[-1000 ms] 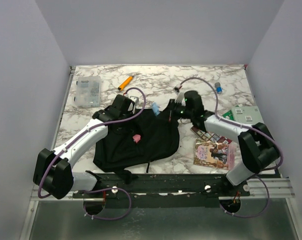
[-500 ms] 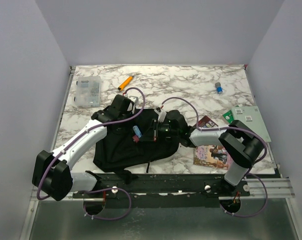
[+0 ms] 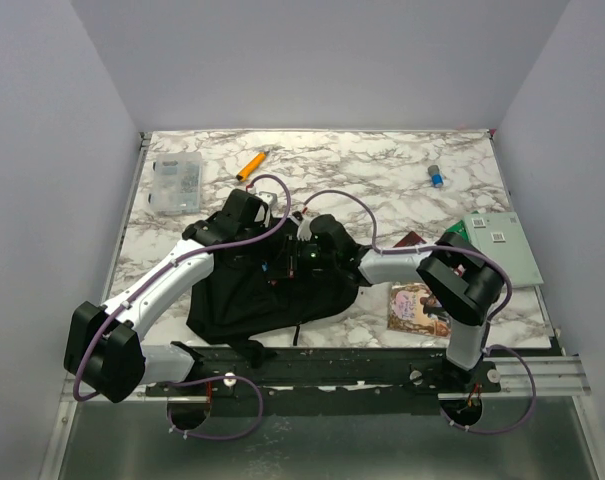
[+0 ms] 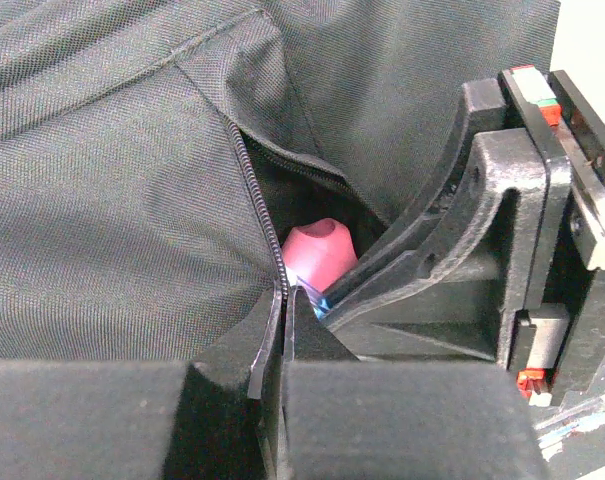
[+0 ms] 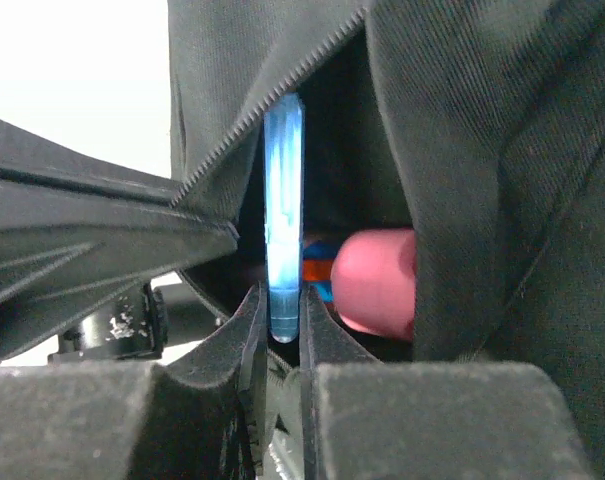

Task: Pack the student bag
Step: Place the stationery in the student bag.

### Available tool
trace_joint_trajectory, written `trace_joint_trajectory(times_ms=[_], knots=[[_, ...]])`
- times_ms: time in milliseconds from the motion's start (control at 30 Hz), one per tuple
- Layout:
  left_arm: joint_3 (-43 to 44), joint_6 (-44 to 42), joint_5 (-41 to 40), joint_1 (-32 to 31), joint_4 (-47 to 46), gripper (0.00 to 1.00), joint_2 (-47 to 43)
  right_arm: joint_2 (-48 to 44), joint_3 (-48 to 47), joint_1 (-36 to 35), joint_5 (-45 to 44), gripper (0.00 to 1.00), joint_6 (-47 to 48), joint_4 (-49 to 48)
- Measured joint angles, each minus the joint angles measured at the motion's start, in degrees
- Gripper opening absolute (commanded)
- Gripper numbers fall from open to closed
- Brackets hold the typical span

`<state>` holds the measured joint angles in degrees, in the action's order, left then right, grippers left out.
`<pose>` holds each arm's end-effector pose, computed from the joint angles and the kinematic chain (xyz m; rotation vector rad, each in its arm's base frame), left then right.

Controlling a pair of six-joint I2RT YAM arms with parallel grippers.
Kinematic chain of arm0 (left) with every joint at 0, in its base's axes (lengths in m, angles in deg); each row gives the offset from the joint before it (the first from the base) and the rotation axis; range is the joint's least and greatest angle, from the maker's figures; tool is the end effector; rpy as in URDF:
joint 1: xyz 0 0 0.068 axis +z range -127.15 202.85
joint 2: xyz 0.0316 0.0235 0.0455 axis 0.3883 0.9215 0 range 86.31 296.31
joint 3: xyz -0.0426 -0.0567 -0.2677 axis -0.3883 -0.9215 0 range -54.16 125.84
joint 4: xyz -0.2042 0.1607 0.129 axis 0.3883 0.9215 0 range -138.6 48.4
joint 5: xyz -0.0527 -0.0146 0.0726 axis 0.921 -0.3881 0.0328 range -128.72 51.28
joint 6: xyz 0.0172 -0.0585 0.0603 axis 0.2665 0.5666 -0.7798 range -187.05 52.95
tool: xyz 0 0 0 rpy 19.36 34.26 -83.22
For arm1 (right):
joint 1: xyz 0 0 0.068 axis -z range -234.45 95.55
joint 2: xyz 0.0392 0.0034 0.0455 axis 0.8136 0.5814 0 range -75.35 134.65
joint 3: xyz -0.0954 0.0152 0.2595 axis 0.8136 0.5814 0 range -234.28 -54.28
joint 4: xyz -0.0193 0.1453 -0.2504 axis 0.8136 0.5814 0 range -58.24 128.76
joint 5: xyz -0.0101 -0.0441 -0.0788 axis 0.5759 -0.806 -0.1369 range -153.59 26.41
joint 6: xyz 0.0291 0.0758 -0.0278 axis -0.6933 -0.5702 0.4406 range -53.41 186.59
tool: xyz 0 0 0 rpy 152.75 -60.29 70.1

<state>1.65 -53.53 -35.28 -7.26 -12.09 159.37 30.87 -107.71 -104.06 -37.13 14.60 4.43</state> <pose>0.2667 -0.1598 0.2252 0.3926 2.5193 -0.3813 0.2576 0.3548 0.1271 -0.2971 2.3343 1.4850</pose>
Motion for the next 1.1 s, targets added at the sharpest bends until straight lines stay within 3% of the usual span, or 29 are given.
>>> trace_joint_trajectory(times_ms=[233,467,633,933,1100], knots=[[0.07,-0.5,0.02,0.0,0.0,0.0,0.0,0.81,-3.26,-0.2,-1.68,0.37,1.53,3.67],[0.85,-0.72,0.07,0.04,0.59,0.0,0.02,-0.85,-2.62,-0.22,-3.72,0.42,2.45,5.07],[1.44,-0.72,0.42,0.87,0.85,0.0,0.5,-4.72,-0.92,-0.22,-6.69,0.54,3.13,8.68],[2.16,-0.72,2.58,2.4,0.74,0.0,4.15,-17.4,-3.74,0.26,-20.31,0.77,8.79,31.26],[2.12,-1.09,2.75,2.27,0.04,0.0,4.87,-23.34,-8.79,5.75,-26.58,0.77,14.8,41.11]])
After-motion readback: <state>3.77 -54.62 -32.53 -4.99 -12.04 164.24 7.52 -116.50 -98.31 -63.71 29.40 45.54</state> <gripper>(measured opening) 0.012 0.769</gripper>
